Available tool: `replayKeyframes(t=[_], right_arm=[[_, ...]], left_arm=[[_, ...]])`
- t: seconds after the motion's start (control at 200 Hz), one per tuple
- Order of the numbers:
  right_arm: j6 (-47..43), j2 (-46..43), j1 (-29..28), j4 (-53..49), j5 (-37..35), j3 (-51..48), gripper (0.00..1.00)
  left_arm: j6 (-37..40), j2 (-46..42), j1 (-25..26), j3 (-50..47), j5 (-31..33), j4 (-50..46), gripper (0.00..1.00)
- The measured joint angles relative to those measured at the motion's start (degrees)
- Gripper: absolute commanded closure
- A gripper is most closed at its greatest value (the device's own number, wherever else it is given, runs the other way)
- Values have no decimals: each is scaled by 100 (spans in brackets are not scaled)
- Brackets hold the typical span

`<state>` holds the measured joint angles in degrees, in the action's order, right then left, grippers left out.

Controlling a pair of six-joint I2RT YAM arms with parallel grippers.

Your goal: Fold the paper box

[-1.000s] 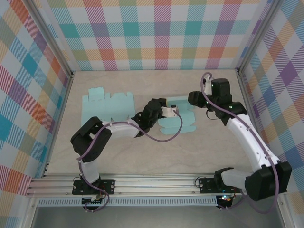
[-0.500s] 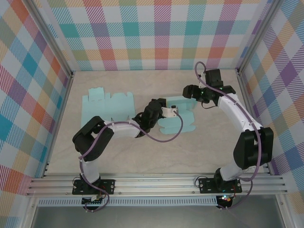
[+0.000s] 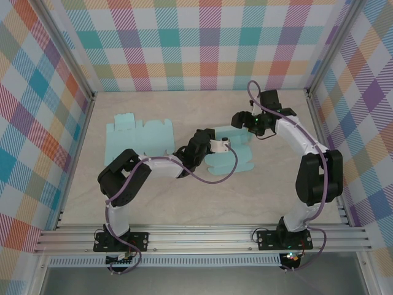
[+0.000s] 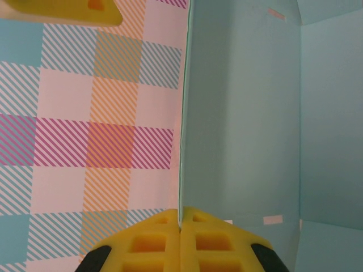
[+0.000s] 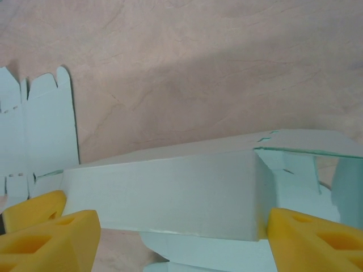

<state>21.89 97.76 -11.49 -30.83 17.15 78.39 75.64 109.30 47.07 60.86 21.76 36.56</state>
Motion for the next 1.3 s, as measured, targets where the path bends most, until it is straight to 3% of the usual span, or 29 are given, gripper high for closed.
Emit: replayKeyframes(t=[0.44,0.89,1.115,1.3], right_arm=[[407,4,33,363,616,-374,38],[238,-219,120,275,157,-603,35],[162,-979,807,299,92,-901,41],[155,-621,1445,621,39,-953,53]], left_arm=[[-168,90,0,4,37,-13,100],[291,564,-2,15,223,614,100],[730,841,-2,13,326,1106,100],[999,846,0,7,330,1440,100]])
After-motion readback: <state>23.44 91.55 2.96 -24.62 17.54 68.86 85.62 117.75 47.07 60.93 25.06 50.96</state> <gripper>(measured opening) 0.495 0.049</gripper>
